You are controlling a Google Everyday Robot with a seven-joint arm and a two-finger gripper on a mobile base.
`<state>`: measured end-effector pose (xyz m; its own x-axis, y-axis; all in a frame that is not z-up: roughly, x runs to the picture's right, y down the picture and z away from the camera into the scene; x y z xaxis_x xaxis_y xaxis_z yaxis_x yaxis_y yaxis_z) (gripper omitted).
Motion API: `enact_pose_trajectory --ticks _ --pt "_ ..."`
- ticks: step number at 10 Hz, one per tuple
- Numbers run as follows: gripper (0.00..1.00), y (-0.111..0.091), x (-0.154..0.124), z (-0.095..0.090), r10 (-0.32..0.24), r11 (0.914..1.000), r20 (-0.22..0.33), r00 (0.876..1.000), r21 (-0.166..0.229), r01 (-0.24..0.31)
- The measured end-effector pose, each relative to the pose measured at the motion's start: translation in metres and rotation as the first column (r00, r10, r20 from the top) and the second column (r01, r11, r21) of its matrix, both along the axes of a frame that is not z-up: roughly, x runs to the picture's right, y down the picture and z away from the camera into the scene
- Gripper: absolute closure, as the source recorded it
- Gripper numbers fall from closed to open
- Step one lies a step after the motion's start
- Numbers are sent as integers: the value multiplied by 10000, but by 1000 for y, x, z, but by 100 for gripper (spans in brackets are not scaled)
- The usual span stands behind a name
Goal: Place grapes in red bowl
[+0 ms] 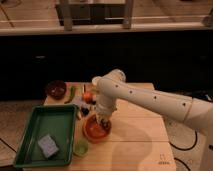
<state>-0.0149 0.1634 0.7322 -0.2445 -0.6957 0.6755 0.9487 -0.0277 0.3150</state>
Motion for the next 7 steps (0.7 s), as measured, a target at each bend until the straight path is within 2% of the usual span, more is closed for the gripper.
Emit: enact_pose_trajectory --ticks 4,7 --pt "99 0 0 1 -117 9999 181 9998 -66 118" --pt "93 1 0 1 -227 9996 399 9989 -145 233"
